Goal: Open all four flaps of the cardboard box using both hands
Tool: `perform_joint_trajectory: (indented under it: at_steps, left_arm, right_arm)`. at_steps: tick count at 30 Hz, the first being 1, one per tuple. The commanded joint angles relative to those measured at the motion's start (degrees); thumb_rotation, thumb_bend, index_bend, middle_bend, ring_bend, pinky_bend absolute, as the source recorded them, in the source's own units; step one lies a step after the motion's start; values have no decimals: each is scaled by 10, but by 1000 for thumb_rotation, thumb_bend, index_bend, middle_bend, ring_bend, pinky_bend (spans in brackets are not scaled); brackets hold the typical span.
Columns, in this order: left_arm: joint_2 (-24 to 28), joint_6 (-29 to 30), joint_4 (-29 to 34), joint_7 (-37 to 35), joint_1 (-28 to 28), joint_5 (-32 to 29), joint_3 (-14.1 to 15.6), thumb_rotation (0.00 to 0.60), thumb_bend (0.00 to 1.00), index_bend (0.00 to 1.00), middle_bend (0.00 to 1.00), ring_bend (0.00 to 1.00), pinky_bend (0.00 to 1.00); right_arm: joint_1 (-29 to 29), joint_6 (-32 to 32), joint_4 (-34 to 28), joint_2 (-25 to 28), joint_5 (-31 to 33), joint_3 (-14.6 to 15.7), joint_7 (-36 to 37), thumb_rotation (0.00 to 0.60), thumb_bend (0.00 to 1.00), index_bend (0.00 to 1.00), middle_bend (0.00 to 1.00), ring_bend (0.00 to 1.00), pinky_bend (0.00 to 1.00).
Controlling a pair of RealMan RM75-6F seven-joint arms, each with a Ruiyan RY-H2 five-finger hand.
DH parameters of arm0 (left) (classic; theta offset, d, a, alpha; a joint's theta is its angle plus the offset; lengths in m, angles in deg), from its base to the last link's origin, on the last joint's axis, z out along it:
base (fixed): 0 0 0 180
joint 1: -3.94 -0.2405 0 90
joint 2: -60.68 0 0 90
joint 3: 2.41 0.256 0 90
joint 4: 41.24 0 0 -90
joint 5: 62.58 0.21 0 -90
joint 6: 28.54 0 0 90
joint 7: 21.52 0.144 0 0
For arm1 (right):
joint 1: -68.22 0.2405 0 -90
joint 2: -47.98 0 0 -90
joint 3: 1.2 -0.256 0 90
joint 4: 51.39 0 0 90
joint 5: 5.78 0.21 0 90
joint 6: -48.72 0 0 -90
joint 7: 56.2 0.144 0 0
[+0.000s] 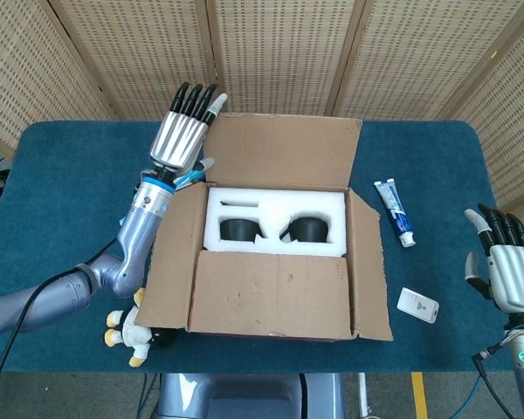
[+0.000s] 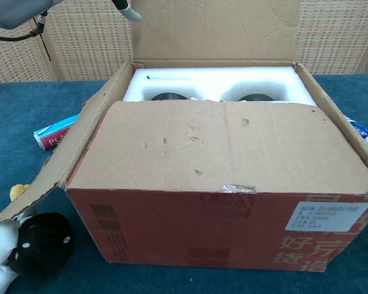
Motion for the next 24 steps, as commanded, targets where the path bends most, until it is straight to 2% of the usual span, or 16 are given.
perform_joint_trajectory:
  at_steps: [1,7,10,15,16,18,20,24]
  left_arm:
    - [2,-1,4,-4,-1,-8,-2,503,155,0,0,0,0]
    - [23,-7,49,-44,-13,-6,-8,508,160,20,0,0,0]
    - [48,-25,96,-76,-26,-12,-8,513,163,123,0,0,0]
    - [107,-82,188,-115,-44,-68,-10,516,180,246,0,0,0]
    - [113,-88,196,-119,-45,-74,-10,498,181,260,0,0,0]
    - [124,-98,211,-129,-47,-85,-9,415,182,295,0,0,0]
    - [133,-107,223,-138,-49,-92,-9,360,184,318,0,0,0]
    - [154,-128,249,-163,-55,-103,-5,299,186,364,0,0,0]
  right_arm:
    - [-1,-1,0,1,0,0,1,600,717,99,51,0,0]
    - [-3,-3,0,2,-1,0,2,600,721,99,50,0,0]
    - [-4,-2,1,1,-1,1,3,600,719,99,50,0,0]
    - [-3,0,3,-2,-3,2,5,600,719,99,51,0,0]
    - [-3,0,3,-2,-4,2,5,600,721,99,51,0,0]
    - [-3,0,3,-2,-4,2,5,600,722,99,50,0,0]
    - [-3,0,3,-3,-3,2,5,600,721,99,50,0,0]
    - [-4,-1,4,-3,-4,2,6,600,720,99,50,0,0]
